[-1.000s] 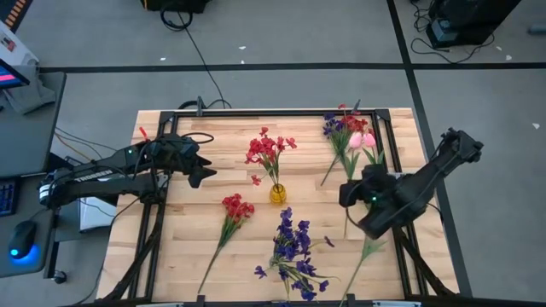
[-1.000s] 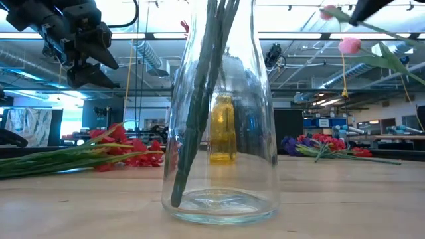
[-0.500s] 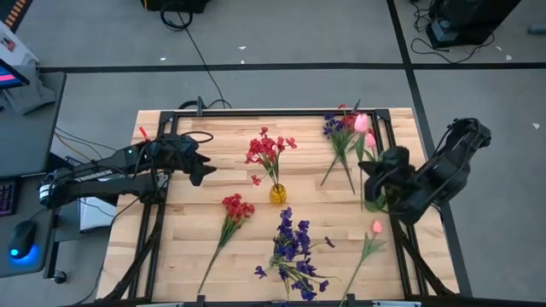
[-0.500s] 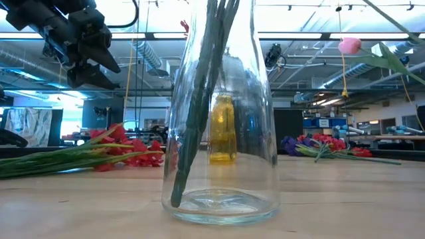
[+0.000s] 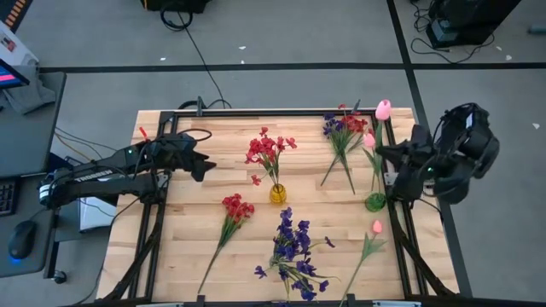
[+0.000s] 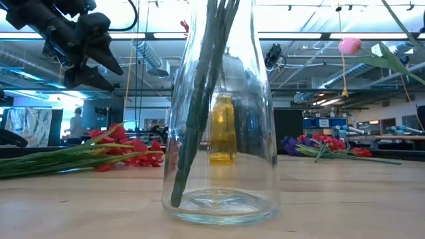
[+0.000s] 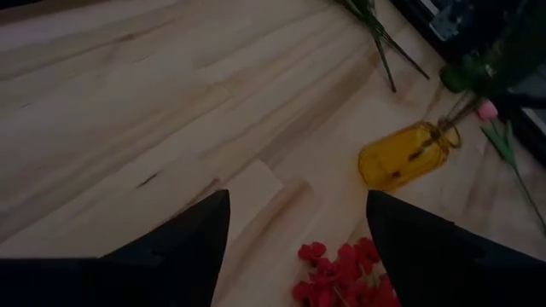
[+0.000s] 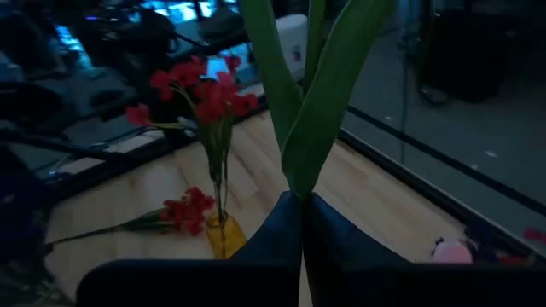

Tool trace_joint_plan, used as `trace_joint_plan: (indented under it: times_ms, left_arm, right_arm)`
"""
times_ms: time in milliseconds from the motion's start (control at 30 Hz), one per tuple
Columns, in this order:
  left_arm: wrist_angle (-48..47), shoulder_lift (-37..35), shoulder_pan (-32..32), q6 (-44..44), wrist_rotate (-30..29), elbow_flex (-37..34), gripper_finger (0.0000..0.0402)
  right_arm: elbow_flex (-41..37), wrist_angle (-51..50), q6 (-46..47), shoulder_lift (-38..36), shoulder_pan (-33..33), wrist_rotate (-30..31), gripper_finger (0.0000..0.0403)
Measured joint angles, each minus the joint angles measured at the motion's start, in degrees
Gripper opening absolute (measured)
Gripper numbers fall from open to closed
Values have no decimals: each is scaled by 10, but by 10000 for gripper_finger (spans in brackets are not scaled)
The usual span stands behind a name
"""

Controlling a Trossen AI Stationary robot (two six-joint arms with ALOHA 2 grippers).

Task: Sort flowers into vase by color
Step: Put the bottom left pink tulip into the green vase

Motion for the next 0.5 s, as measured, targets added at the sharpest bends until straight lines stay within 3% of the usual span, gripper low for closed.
trace_joint_plan:
  times_ms: [333,500]
  left_arm:
    - [0,0,0,-69,-30,0,279]
    - [0,0,0,-104,-30,0,279]
  right_arm:
    - [-52,27,-58,-101,79,24,10]
    - [-96,102,-121,-153,141,21,10]
